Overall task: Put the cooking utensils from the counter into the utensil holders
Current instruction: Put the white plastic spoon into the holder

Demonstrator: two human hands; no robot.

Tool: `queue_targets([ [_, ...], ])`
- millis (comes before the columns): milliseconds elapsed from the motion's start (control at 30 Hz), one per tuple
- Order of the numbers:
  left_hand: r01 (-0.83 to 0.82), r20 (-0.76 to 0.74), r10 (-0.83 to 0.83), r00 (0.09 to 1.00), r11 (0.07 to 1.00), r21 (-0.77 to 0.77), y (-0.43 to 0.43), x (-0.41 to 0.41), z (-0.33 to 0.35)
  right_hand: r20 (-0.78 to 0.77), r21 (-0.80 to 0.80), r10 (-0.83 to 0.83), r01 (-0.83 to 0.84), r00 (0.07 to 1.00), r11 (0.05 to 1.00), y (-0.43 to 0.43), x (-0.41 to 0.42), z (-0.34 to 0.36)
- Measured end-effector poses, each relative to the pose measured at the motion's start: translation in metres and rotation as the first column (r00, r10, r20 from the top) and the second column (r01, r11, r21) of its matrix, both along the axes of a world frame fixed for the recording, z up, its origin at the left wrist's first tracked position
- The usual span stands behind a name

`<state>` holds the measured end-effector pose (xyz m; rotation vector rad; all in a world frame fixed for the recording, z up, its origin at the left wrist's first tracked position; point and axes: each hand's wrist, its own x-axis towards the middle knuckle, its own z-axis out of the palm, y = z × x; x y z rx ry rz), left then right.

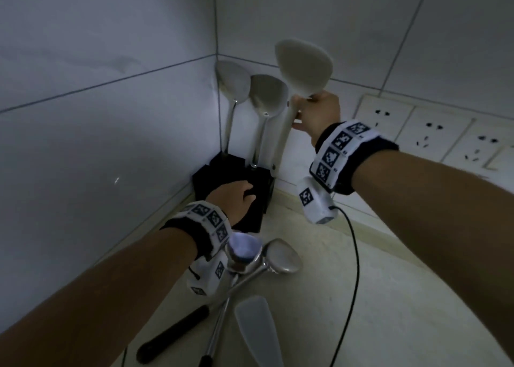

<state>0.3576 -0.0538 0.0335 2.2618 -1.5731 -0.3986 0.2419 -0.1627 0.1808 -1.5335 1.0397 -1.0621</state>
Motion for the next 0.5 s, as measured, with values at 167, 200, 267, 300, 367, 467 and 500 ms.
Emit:
queue_targets([
  [167, 0.130, 0.099, -0.140, 0.985, 0.986, 0.103, -0.035, 0.024, -0.015, -0.094, -0.002, -0.027, 0.027, 0.995, 1.000, -0.026, 0.022, -0.038],
  [200, 0.144, 0.103, -0.157, 0.982, 0.982, 0.123, -0.042, 0.026, -0.017, -0.085, 0.003, -0.024, 0.025, 0.996, 1.000, -0.031, 0.025, -0.042],
  [267, 0.150, 0.111, -0.169, 0.979, 0.975, 0.161, -0.059, 0.031, -0.023, -0.080, 0.020, -0.024, 0.026, 0.996, 0.999, -0.043, 0.030, -0.049],
  [300, 0.142, 0.115, -0.163, 0.980, 0.974, 0.175, -0.063, 0.032, -0.025, -0.085, 0.035, -0.021, 0.024, 0.996, 0.999, -0.046, 0.032, -0.051],
  [367, 0.140, 0.139, -0.172, 0.975, 0.967, 0.214, -0.071, 0.031, -0.031, -0.099, 0.079, -0.011, 0.019, 0.995, 0.997, -0.050, 0.035, -0.059],
  [467, 0.100, 0.227, -0.170, 0.959, 0.952, 0.290, -0.079, 0.031, -0.046, -0.160, 0.109, -0.037, 0.055, 0.986, 0.993, -0.062, 0.045, -0.081],
  [500, 0.073, 0.251, -0.155, 0.955, 0.949, 0.308, -0.079, 0.030, -0.050, -0.181, 0.113, -0.052, 0.073, 0.982, 0.991, -0.065, 0.048, -0.090],
])
